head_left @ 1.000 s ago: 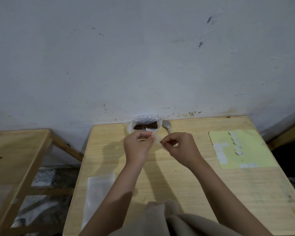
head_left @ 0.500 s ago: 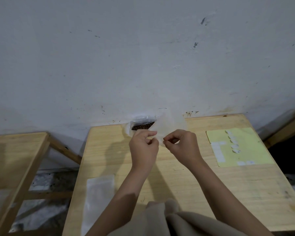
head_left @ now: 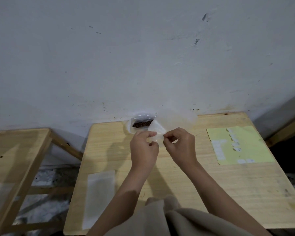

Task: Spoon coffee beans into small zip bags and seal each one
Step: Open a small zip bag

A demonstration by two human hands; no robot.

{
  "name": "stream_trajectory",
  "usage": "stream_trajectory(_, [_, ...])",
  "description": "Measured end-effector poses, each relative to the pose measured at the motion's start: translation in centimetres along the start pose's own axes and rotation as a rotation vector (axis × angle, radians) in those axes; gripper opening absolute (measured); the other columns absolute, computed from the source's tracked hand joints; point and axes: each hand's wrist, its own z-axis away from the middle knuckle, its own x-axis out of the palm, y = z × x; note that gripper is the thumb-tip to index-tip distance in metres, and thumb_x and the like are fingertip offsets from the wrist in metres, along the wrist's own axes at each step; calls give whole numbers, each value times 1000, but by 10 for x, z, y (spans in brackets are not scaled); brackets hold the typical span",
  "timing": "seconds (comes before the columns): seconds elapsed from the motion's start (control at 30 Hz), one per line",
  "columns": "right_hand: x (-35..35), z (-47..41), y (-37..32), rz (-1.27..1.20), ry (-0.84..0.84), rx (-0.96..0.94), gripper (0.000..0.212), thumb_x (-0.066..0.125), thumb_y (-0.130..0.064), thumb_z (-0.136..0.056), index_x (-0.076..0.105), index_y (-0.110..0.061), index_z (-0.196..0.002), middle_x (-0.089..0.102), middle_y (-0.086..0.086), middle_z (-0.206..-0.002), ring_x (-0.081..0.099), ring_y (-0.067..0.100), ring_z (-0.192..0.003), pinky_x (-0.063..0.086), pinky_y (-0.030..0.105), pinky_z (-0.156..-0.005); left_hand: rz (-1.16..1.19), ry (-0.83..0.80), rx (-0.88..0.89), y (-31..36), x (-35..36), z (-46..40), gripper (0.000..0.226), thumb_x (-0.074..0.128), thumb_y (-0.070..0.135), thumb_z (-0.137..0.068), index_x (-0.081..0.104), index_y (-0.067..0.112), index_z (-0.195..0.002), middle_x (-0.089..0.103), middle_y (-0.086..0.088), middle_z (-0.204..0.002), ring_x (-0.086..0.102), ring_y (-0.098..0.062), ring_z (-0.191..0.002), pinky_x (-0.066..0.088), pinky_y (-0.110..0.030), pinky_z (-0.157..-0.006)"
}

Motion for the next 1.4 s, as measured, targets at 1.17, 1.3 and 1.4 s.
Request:
stream_trajectory(1.17, [-56,-26,-24,-239,-187,325,19,75,2,-72,75,-17,-68,72,2,-69,65,6,-63,54,18,-62,-107,-37,346,-11,36,-1,129,76,64,-45,10,16,-145,16,9,-140,14,-8,-136,29,-51,-110])
stream_trajectory(1.3, [-49,-26,-26,-118,-213,227,17,69,3,-76,76,-12,-77,65,-10,-71,60,2,-62,47,9,-59,-91,34,375,-15,38,1,118,76,57,-49,18,12,-141,17,13,-136,20,-11,-134,31,-51,-108])
stream_trajectory(1.4, [-44,-29,-25,-30,-285,229,17,66,1,-80,76,-12,-84,61,-13,-74,58,0,-65,45,6,-60,-93,68,401,-19,39,1,113,77,53,-51,22,10,-139,17,15,-134,25,-15,-133,32,-51,-107])
